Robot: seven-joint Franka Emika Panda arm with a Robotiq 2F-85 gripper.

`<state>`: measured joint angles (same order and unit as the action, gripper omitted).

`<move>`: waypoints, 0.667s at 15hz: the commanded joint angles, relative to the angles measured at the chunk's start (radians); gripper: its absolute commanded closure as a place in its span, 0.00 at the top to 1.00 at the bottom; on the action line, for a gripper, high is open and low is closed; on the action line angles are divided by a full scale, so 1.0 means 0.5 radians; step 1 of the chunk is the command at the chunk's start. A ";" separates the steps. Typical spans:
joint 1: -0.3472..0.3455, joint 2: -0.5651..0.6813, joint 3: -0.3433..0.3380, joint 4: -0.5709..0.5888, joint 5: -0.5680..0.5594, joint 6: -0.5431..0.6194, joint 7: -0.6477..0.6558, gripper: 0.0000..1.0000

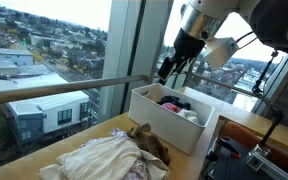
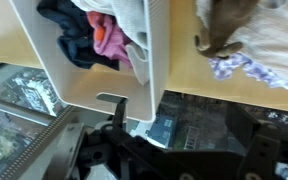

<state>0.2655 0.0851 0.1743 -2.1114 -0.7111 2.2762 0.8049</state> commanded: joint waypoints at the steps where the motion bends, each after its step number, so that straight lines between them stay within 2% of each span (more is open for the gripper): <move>1: 0.063 0.236 0.075 0.146 -0.004 0.142 0.077 1.00; 5: 0.080 0.547 0.003 0.184 -0.002 0.414 0.085 1.00; 10: 0.110 0.881 -0.135 0.261 0.112 0.631 0.031 1.00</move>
<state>0.3066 0.4391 0.1397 -2.0309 -0.7007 2.5439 0.8474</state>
